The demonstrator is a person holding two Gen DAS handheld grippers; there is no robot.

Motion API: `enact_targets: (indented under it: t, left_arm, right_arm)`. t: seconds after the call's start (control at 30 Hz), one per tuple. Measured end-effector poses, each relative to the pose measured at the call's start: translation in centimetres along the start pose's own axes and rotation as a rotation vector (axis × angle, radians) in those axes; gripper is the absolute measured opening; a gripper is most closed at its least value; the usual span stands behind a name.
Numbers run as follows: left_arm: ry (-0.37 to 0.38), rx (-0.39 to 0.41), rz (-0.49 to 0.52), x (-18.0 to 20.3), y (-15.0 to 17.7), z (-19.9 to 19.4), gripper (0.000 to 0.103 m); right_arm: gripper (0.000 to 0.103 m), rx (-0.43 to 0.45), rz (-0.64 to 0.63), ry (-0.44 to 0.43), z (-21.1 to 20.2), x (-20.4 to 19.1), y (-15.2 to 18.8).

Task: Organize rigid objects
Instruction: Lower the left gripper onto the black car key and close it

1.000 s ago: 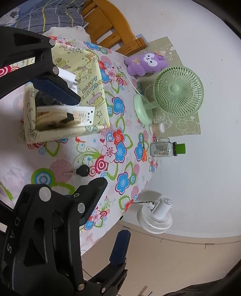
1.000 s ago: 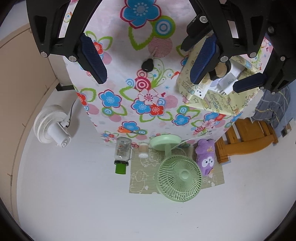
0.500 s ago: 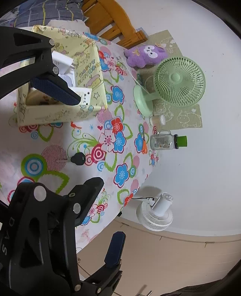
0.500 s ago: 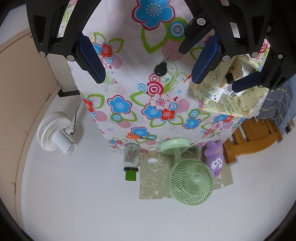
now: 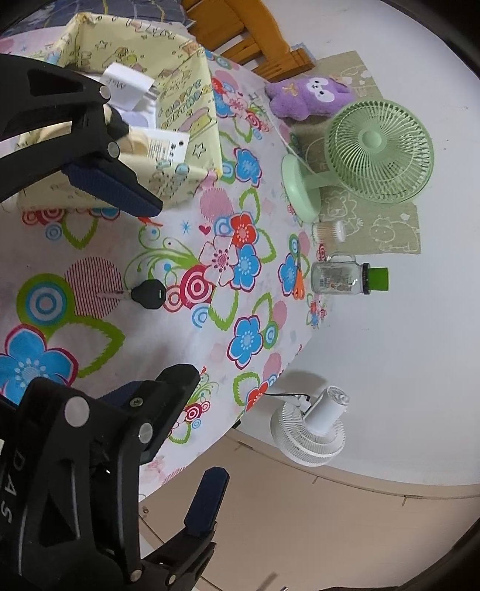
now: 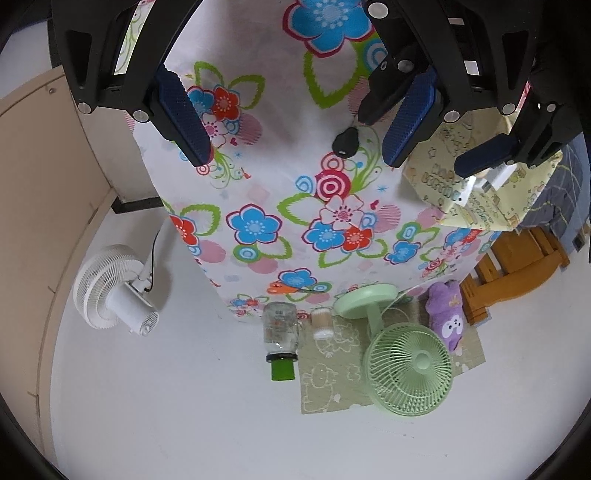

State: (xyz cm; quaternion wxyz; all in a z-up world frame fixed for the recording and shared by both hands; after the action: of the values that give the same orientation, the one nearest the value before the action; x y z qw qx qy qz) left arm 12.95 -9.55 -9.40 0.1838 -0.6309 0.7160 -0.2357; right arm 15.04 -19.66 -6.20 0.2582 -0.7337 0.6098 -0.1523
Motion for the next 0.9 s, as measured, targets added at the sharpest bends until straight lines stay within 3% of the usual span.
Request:
enact_targets:
  t: [0.2,0.4,0.9]
  left_arm:
    - [-0.008,-0.027,-0.007,0.1,-0.1,1.9,0.086]
    - [-0.011,-0.063,-0.015,0.2,0.0,4.0,0.077]
    - [-0.044,-0.137,-0.063,-0.2,-0.1,9.5,0.065]
  right_arm:
    - [0.096,0.005,-0.032,-0.012,1.4,0.6,-0.1]
    - [0.096,-0.025,-0.063,-0.030,3.3,0.9,-0.1]
    - [0.096,-0.098,-0.070,-0.032,8.1,2.2,-0.1]
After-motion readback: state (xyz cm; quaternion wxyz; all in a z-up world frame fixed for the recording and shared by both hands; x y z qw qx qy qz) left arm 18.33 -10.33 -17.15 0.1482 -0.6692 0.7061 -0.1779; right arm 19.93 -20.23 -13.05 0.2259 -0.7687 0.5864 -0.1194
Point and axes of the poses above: each gripper's, at about its wrist camera, not at the fingertips, and z roughly the way its jaws point, x to its right, y to its underside, the point moved 3 cm from there along z, roughly the way its jaws point, and after that the axes turned 9 degrees about -x, right-handed, at the moved point
